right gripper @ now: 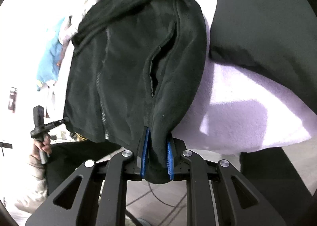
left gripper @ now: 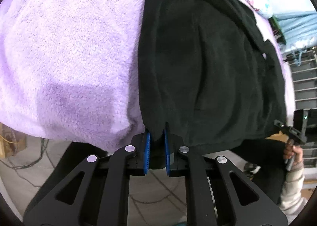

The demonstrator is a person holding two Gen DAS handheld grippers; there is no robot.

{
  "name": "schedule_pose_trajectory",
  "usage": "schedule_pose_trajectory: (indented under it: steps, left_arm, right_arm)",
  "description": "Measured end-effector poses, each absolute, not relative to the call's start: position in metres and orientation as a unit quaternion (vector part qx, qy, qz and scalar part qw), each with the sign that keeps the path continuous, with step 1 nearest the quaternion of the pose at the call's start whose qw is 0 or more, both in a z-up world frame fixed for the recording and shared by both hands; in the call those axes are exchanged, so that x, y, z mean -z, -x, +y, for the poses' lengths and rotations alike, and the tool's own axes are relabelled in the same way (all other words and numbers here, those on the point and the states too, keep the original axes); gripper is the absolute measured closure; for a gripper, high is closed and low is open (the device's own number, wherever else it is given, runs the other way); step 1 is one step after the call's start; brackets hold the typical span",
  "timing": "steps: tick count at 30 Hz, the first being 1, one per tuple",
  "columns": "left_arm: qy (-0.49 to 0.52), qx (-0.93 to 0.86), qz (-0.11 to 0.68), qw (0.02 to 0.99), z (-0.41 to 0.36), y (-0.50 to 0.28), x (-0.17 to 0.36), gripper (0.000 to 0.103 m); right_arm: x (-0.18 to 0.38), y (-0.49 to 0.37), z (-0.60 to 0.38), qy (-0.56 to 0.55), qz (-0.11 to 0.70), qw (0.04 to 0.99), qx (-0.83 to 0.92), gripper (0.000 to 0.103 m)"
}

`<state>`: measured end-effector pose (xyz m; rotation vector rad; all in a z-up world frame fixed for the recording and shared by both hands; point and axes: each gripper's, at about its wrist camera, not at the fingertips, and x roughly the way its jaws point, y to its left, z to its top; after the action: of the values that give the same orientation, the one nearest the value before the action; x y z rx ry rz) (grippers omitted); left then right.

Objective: Fold large clothes
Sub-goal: 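Lift the hem with both grippers and fold it toward the collar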

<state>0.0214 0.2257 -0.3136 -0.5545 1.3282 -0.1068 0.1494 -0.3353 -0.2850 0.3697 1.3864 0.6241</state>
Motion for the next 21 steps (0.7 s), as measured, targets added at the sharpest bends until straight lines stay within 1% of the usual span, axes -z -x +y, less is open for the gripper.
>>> schedule_pose_trajectory:
  steps: [4,6,14,21]
  left_arm:
    - [0.319,0.063,0.587,0.741,0.237,-0.019,0.31,0.093]
    - [0.333,0.071,0.579,0.741,0.233,-0.021,0.305,0.093]
    - [0.348,0.084,0.554,0.751,0.228,-0.027,0.281,0.093]
    - [0.325,0.09,0.55,0.764,0.219,-0.044,0.256,0.093]
  right_arm:
    - [0.273,-0.152,-0.335,-0.174,0.614,0.711,-0.297,0.087]
    - [0.271,-0.154,-0.335,-0.184,0.611,0.709,-0.301,0.088]
    - [0.239,-0.163,-0.34,-0.21,0.573,0.725,-0.318,0.088]
    - [0.219,-0.171,-0.348,-0.217,0.553,0.734,-0.329,0.088]
